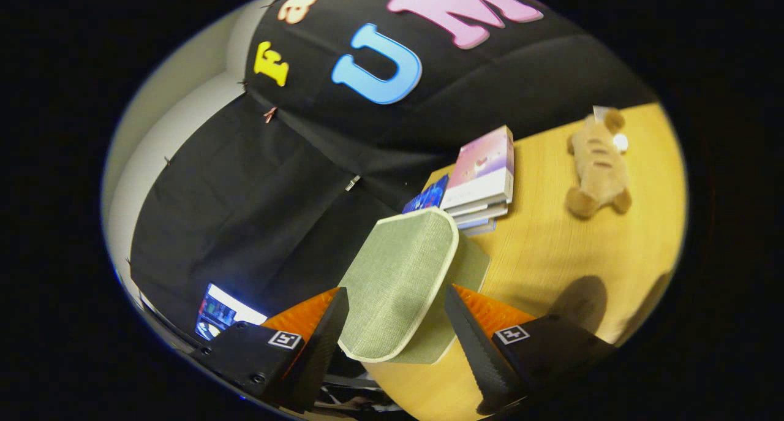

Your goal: Open the storage box then place both shoes into the box .Put the left shoe in first, then the right shoe, with the right side of both shoes facing outward in a uniform manner.

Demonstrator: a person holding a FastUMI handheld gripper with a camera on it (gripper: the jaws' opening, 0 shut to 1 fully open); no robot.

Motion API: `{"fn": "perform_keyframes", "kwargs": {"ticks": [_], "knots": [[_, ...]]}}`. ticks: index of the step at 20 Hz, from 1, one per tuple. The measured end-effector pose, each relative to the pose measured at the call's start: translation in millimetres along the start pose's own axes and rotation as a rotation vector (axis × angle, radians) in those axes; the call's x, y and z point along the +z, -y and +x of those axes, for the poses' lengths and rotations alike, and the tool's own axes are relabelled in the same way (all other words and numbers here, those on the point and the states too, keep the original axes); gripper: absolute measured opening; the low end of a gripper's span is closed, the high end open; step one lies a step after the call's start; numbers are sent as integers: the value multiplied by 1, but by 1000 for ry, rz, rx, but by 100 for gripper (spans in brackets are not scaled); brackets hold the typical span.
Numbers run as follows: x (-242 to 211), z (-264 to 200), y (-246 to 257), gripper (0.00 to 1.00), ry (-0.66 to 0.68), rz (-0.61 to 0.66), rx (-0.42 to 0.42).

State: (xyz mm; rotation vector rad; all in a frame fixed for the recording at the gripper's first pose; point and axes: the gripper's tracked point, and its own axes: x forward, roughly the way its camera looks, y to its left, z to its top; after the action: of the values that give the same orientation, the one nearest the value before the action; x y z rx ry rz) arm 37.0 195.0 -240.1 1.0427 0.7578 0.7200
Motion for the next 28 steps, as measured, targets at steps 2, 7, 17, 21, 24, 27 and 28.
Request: {"fn": "perform_keyframes", "kwargs": {"ticks": [2,7,17,21,24,27,28], "knots": [[-12,18,14,97,-36,122,23],[-27,56,21,96,-81,337,121],[-30,68,-4,19,-51,506,309],[-26,64,-10,5,-32,435,256],[-14,56,-29,5,9,355,203],[7,52,-63,5,50,313,211],[13,54,-74,5,59,290,201]]}}
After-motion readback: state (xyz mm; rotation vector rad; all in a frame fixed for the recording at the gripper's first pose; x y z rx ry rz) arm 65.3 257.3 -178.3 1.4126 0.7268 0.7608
